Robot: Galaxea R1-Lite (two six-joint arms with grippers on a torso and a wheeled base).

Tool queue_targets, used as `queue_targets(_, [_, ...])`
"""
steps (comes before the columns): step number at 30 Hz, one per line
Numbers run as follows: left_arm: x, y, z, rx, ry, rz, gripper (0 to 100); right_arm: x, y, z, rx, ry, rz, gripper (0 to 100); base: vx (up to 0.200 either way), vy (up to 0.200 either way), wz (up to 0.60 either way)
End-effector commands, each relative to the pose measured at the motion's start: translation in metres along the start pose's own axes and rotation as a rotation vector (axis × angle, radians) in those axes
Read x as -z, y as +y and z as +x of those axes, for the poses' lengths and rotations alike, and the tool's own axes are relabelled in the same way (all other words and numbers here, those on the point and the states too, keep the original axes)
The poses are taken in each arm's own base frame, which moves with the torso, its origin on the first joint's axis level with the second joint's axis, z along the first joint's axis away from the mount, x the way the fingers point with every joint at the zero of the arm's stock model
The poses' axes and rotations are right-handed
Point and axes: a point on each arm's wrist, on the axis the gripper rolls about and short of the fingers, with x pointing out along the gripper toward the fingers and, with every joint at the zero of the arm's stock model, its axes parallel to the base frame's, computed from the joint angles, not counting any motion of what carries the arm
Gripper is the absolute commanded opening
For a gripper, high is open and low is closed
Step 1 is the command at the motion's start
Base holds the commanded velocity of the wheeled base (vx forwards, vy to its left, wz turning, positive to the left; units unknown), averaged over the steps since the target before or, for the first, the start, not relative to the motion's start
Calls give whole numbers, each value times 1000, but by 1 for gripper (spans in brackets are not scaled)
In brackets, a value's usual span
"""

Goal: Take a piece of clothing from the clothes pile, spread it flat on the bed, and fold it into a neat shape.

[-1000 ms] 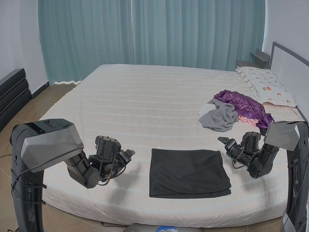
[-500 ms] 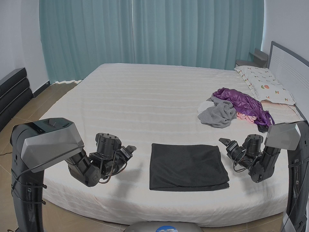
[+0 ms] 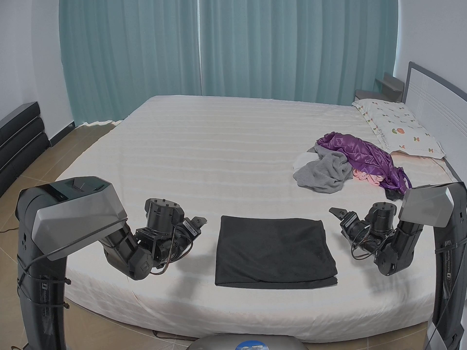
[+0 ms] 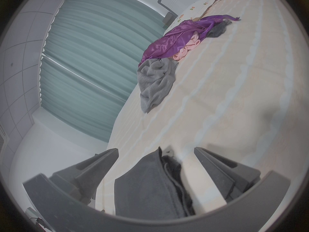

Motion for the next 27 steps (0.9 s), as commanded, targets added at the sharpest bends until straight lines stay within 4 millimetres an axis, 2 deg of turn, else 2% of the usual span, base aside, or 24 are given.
queue_targets(1, [0,-1,1,2,-1,0,100,0,0,0,0,1,-1,100,0,-200,0])
queue_targets(4, [0,-2,5,4,-3,1,100,1,-1,0,1,2,-1,100,0,-200,0])
queue_targets(9, [2,0,19,1,-5,42,100,1,-1,1,3,3,-1,100,0,0,0])
queue_targets(12, [7,8,25,-20,4,138,100,2,0,1,1,5,-3,100,0,0,0])
queue_targets(27, [26,20,37,-90,-12,272,100,4,-1,1,4,7,-4,100,0,0,0])
